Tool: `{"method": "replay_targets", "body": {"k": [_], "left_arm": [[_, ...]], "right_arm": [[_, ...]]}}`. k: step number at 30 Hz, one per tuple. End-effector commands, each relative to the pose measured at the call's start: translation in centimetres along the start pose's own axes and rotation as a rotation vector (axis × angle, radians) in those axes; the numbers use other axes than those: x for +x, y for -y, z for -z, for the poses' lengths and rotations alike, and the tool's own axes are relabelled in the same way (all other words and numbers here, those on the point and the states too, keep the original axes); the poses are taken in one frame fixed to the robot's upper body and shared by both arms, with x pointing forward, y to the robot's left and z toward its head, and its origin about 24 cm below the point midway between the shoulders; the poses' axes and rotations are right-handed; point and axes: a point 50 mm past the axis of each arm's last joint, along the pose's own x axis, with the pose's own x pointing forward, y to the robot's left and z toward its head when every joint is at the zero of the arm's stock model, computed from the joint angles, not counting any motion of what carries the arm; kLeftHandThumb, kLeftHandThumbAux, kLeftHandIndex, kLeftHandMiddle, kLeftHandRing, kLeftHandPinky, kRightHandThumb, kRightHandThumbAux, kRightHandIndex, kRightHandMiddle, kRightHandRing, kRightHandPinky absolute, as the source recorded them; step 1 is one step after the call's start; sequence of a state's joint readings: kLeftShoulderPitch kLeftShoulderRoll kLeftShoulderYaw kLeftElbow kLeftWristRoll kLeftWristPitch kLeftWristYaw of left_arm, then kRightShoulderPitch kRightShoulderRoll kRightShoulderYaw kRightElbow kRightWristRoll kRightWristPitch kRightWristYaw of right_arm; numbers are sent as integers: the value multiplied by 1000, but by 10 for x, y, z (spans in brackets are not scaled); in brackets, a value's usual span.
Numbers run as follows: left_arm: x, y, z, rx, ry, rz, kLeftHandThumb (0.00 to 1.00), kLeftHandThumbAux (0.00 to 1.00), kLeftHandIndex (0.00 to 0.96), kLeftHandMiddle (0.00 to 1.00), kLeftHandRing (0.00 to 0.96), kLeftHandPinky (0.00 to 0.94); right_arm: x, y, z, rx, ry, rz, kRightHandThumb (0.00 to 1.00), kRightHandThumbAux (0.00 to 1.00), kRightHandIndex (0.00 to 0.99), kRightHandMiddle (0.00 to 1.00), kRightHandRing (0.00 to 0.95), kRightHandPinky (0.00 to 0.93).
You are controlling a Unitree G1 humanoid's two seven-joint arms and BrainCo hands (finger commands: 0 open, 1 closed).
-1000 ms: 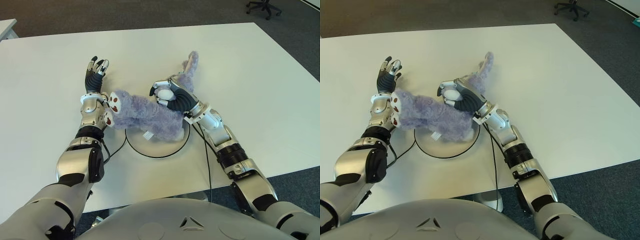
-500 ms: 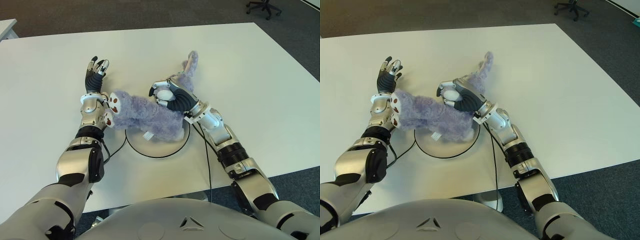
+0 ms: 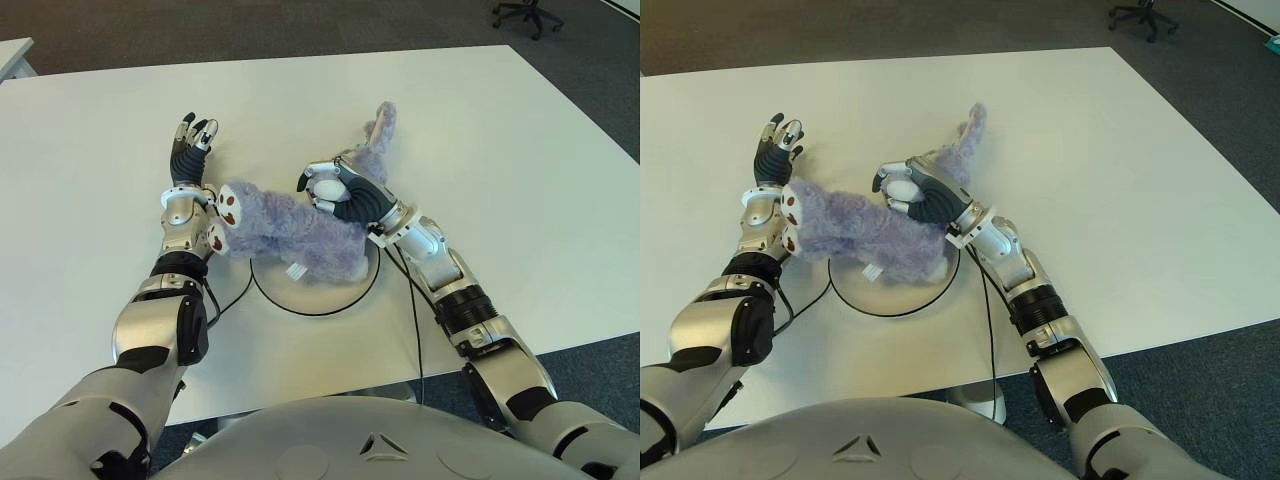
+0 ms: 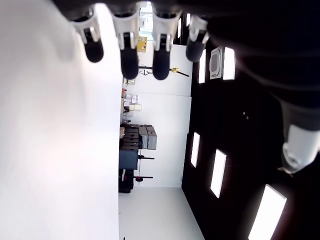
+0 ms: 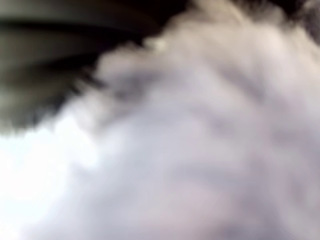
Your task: Put the doll into the plate.
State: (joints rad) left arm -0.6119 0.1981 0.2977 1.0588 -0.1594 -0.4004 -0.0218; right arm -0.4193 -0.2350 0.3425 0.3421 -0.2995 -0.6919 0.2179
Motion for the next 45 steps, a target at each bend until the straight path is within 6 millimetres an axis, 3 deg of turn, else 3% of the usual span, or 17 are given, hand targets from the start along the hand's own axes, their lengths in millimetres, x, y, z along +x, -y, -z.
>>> {"method": "replay_targets", "body": {"k": [1,2,4,5,7,8,16,27,28,38,45], "left_arm": [[-17,-2,34,-6,-143,-13,0,516,69,150,130,68],[-17,-2,34,-6,-143,-13,0,516,69,151,131,71],[-17,-2,34,-5,-142,-13,0,517,69,151,132,75],[-17,-2,34,-6,-142,-14,0,515,70,155,136,76],[-17,-2,34,-5,-142,-15,0,513,72,162,143,81],[-17,-2,34,-5,-142,-15,0,510,70,163,145,73],[-18,-2,34,-7,-141,-15,0,507,70,159,136,51],[-18,-2,34,-4,-137,-6,0,496,72,155,140,88],[-18,-2,34,-4,-137,-6,0,493,69,151,136,82],[-19,-2,35,-8,-138,-8,0,495,58,148,141,103],[-19,-2,34,-18,-136,-9,0,506,47,149,143,104]], "right_arm": [[-12,-20,13,21,-106,-84,671,723,407,448,464,456],[-12,-20,13,20,-106,-83,671,723,407,445,461,453],[-12,-20,13,17,-106,-82,325,563,297,434,451,443],[-12,-20,13,15,-104,-81,286,546,285,430,448,441],[-12,-20,13,11,-101,-77,279,539,277,417,436,431],[-12,-20,13,11,-101,-75,284,539,270,384,390,359],[-13,-22,12,2,-104,-55,287,513,218,238,221,167],[-14,-23,12,-51,-113,-32,257,449,104,86,74,54],[-14,-23,12,-54,-113,-31,257,438,84,62,47,13],[-14,-25,12,-74,-108,-24,267,400,2,0,0,0],[-14,-26,11,-92,-111,-31,262,366,0,0,0,0]]}}
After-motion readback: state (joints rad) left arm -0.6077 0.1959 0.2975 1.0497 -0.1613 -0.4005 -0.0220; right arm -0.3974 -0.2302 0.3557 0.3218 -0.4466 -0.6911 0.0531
